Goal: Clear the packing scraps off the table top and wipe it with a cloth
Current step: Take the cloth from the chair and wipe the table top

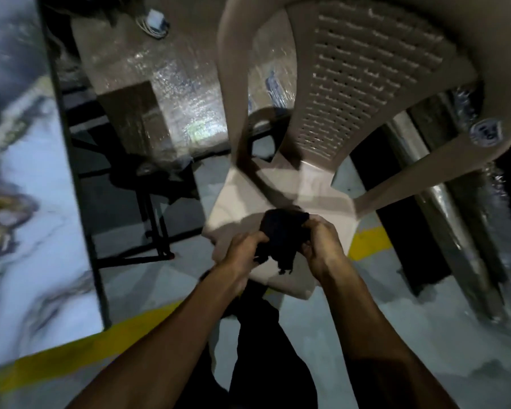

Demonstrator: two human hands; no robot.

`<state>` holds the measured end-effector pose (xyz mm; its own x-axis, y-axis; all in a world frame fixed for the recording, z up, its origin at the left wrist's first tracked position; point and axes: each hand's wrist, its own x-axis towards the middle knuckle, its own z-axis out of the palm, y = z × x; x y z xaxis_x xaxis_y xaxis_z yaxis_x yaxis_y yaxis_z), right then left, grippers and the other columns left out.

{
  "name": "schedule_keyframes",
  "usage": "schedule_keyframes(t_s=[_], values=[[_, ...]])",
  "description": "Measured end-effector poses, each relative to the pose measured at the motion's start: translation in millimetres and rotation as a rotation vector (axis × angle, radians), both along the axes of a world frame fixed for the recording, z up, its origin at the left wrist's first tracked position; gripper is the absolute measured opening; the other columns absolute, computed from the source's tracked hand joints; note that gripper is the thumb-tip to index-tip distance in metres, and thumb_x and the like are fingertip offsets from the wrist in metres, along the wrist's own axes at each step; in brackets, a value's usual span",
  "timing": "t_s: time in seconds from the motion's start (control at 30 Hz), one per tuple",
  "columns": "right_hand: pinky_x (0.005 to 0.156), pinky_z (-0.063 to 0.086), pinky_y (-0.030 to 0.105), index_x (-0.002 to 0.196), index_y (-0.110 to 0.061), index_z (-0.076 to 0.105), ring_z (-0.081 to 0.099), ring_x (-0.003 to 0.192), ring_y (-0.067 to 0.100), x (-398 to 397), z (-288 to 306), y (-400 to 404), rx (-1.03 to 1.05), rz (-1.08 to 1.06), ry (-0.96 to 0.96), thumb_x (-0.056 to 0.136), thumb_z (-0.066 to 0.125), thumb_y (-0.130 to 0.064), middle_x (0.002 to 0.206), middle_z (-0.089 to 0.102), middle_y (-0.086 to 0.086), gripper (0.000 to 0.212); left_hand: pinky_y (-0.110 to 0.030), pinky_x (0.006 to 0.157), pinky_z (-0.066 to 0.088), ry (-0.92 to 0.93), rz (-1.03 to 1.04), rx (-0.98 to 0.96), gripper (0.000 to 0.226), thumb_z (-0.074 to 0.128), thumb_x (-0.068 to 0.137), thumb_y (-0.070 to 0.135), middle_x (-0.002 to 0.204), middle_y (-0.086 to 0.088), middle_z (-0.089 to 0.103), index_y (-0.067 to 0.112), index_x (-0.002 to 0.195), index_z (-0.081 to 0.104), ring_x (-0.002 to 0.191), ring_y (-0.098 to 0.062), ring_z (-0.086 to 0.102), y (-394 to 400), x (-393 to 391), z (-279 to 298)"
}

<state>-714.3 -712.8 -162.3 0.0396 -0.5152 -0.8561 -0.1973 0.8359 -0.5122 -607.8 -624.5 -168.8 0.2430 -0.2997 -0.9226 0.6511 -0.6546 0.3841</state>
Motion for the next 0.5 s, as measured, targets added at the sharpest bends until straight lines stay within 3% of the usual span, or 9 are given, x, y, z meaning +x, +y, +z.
schedule_keyframes(t_s=[0.1,0.2,0.33,0.5], values=[[0.050,0.040,0.026,0.072,-0.015,0.054,0.050,0.057,0.019,14,44,19,-0.088,0.082,0.006,0.094,0.039,-0.003,0.065,0.055,0.005,0.029,-0.026,0.058,0.046,0.074,0.074,-0.058,0.011,0.050,0.090,0.007,0.085,-0.013,0.058,0.004,0.088,0.061,0.069,-0.019,0.054,32,-4,31],[0.045,0.038,0.024,0.069,-0.011,0.051,0.050,0.049,0.019,32,86,44,-0.192,0.181,-0.020,0.097,0.046,-0.004,0.060,0.053,0.008,0.029,-0.023,0.050,0.045,0.192,0.226,-0.114,0.017,0.047,0.090,0.010,0.076,-0.009,0.056,0.008,0.075,0.056,0.065,-0.020,0.052,65,-1,58],[0.057,0.043,0.028,0.077,-0.015,0.057,0.059,0.066,0.024,48,133,88,-0.392,0.350,-0.062,0.090,0.062,-0.009,0.073,0.061,0.010,0.015,-0.033,0.074,0.048,0.348,0.381,-0.229,0.024,0.050,0.092,0.030,0.087,-0.009,0.059,0.012,0.077,0.053,0.081,-0.024,0.060,99,15,75],[0.063,0.048,0.025,0.086,-0.019,0.069,0.061,0.067,0.013,51,198,153,-0.610,0.623,-0.147,0.086,0.061,0.003,0.077,0.067,0.003,0.022,-0.045,0.094,0.041,0.508,0.367,-0.361,0.053,0.038,0.097,0.054,0.130,-0.021,0.050,0.010,0.125,0.048,0.121,-0.037,0.052,141,28,101]])
